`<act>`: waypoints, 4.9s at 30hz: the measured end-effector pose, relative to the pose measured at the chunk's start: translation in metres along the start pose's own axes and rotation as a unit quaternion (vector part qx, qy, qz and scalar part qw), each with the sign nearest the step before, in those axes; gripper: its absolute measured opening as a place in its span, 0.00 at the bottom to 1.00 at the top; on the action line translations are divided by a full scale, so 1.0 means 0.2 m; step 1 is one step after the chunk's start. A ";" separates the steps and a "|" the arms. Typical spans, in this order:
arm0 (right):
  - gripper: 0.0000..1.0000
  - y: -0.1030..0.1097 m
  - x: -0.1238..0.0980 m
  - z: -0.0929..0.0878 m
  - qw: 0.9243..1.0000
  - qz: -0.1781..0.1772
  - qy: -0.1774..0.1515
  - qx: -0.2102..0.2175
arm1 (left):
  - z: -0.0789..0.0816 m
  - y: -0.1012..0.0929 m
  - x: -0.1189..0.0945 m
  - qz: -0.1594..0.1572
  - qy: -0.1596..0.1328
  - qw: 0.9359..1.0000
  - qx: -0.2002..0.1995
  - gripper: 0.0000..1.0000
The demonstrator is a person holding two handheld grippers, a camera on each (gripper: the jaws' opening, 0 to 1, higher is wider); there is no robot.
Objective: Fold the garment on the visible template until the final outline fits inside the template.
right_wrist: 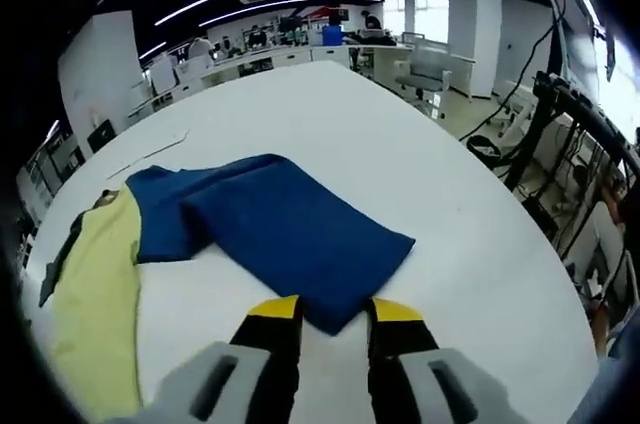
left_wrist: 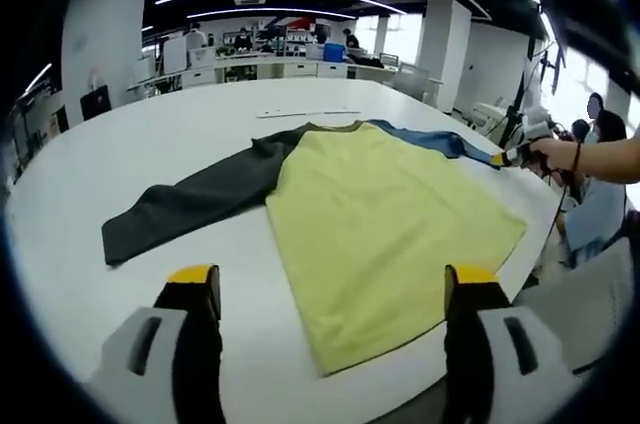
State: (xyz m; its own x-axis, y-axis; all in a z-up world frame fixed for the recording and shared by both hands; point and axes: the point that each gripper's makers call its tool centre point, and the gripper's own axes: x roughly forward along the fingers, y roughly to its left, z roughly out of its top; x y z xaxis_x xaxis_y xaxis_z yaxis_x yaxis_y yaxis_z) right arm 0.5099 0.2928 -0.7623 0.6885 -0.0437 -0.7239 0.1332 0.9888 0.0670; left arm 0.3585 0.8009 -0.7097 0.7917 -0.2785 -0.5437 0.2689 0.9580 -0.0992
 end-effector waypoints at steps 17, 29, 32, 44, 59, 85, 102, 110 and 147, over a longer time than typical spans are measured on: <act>0.00 -0.14 0.04 0.02 1.000 -0.011 0.018 0.000 | -0.01 -0.01 0.00 -0.003 0.005 1.000 0.016 0.89; 0.00 -0.30 0.05 0.08 0.995 -0.040 0.037 -0.088 | 0.01 -0.04 -0.02 -0.019 -0.009 1.000 0.016 0.97; 0.00 -0.33 0.06 0.08 0.992 -0.048 0.044 -0.112 | 0.02 -0.05 -0.02 -0.023 -0.007 1.000 0.018 0.98; 0.00 -0.36 0.08 0.11 0.988 -0.049 0.053 -0.138 | 0.02 -0.06 -0.01 -0.028 -0.006 0.999 0.021 0.99; 0.00 -0.35 0.05 0.15 0.993 -0.035 0.035 -0.109 | 0.04 -0.05 -0.02 -0.023 -0.009 0.999 0.028 0.99; 0.00 -0.02 -0.03 0.40 0.992 0.035 -0.018 -0.117 | 0.05 -0.09 -0.02 -0.037 -0.005 0.999 0.036 0.99; 0.00 0.32 -0.05 0.48 0.985 0.093 -0.029 -0.142 | 0.07 -0.10 -0.04 -0.043 -0.008 0.998 0.035 0.99; 0.00 0.50 -0.05 0.49 0.980 0.117 -0.024 -0.157 | 0.07 -0.09 -0.04 -0.045 -0.008 0.998 0.037 0.99; 0.00 1.27 -0.01 0.47 0.952 0.213 -0.016 -0.221 | 0.08 -0.10 -0.04 -0.056 -0.004 0.998 0.039 0.99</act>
State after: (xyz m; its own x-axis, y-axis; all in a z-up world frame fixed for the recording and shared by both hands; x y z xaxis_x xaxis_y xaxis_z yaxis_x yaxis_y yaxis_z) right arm 0.6094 0.5301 -0.6805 0.6345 0.3774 -0.6745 -0.4713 0.8806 0.0493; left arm 0.3552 0.7825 -0.6887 0.7591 -0.3840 -0.5257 0.3976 0.9129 -0.0927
